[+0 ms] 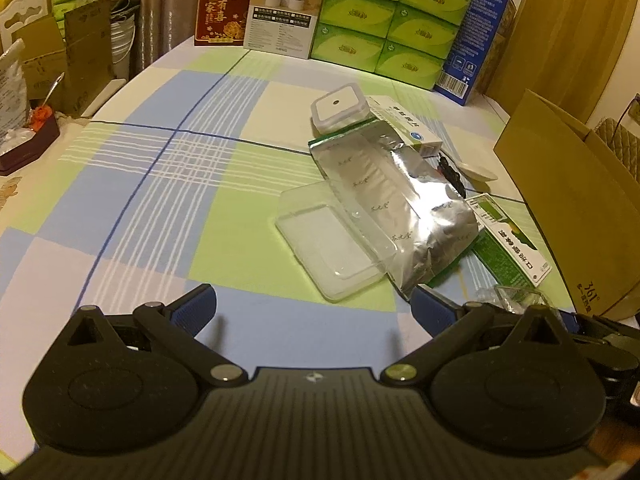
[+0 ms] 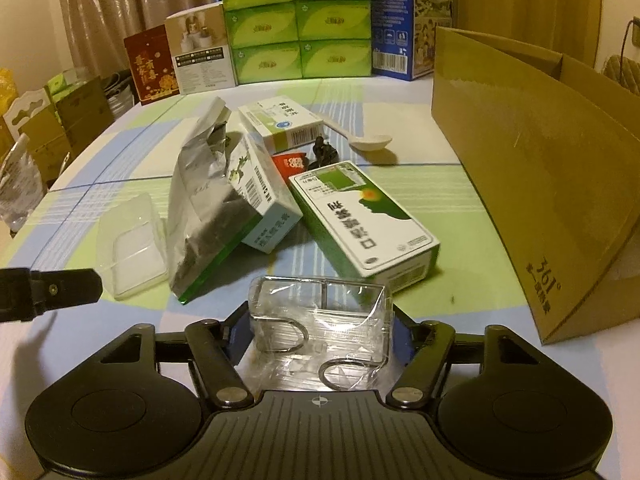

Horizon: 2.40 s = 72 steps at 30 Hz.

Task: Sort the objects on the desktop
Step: 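Move right tool to the clear hook bag while left tool approaches the clear plastic tray, then close right tool on the clear hook bag while left tool grasps the clear tray, then carry both items into the cardboard box and open both tools to release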

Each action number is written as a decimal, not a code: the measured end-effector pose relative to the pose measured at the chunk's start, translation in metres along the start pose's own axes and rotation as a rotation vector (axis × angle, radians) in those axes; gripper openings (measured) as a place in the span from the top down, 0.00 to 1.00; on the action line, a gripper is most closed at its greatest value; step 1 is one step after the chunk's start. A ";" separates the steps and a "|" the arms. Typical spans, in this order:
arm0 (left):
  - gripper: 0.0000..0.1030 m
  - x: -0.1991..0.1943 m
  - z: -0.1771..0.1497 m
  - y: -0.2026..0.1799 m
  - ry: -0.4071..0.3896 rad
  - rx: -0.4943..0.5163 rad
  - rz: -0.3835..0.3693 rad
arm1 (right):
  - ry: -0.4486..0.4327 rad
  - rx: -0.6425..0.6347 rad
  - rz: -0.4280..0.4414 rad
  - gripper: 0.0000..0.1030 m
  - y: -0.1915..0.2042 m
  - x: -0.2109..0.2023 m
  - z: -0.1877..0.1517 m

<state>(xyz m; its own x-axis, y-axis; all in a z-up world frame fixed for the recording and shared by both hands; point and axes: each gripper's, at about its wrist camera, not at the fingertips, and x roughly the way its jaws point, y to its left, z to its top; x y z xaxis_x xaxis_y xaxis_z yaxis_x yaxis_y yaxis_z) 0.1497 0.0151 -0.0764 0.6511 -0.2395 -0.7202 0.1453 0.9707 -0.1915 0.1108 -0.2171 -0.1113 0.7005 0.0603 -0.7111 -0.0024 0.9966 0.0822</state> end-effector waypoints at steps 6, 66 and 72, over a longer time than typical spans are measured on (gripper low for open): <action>0.01 0.015 0.010 -0.004 -0.014 -0.027 0.008 | -0.003 -0.009 0.008 0.38 -0.007 0.000 0.001; 0.50 -0.059 -0.008 -0.074 0.001 0.205 -0.031 | -0.165 -0.100 0.032 0.39 -0.032 -0.093 0.013; 0.50 -0.074 0.026 -0.136 -0.067 0.288 -0.111 | -0.296 -0.066 -0.014 0.39 -0.071 -0.131 0.052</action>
<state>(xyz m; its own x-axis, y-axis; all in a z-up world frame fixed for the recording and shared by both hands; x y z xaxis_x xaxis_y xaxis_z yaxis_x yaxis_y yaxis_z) 0.1011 -0.0986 0.0205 0.6654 -0.3521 -0.6583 0.4172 0.9066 -0.0632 0.0561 -0.2990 0.0124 0.8782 0.0375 -0.4768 -0.0310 0.9993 0.0216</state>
